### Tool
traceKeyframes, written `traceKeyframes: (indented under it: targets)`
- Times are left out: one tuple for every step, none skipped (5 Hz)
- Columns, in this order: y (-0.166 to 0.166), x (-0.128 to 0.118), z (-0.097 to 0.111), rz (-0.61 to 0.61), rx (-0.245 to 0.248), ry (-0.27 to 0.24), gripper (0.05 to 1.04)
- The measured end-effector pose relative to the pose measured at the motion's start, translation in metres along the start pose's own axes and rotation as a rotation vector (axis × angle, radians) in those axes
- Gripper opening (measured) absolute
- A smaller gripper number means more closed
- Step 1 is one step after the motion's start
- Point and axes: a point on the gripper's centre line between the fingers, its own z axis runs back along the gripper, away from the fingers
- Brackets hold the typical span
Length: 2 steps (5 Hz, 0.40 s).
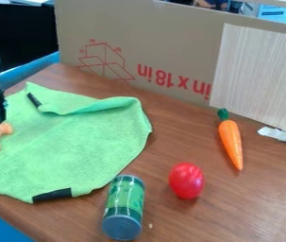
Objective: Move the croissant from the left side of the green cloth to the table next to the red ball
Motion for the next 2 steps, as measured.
traceKeyframes:
  targets:
    - [-0.003,-0.003,-0.012,0.001,-0.018,0.033,1.000]
    - [-0.005,-0.006,-0.023,0.019,-0.024,0.063,1.000]
